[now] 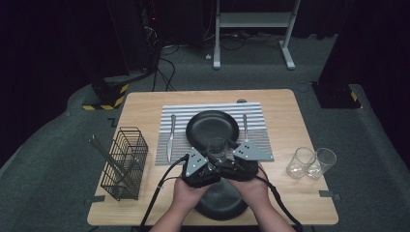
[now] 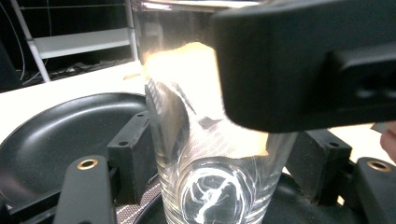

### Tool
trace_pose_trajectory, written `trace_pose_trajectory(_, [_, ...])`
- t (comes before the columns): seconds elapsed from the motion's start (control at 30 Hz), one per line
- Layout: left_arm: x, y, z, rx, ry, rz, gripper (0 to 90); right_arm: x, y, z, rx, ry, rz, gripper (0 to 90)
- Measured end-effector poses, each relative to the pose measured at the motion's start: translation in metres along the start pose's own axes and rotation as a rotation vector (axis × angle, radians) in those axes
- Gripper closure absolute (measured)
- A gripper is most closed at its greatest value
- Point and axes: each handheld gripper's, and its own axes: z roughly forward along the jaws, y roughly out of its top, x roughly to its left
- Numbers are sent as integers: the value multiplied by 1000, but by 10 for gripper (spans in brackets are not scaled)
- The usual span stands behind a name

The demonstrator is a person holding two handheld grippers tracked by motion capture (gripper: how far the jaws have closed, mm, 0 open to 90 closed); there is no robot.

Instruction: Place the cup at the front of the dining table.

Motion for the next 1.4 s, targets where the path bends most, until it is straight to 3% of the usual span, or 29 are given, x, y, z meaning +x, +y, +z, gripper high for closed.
trace_pose_trajectory(0.6, [13, -3, -2, -3, 53, -12, 312, -3, 1, -15, -44, -7, 4, 248])
trace_pose_trajectory(0.77, [20, -5, -4, -2, 69, -36, 312, -7, -2, -20, -53, -20, 12, 253])
trace_pose_trajectory(1.4, [41, -12, -12, 1, 146, -44, 312, -31, -28, -37, -3, -103, 12, 262])
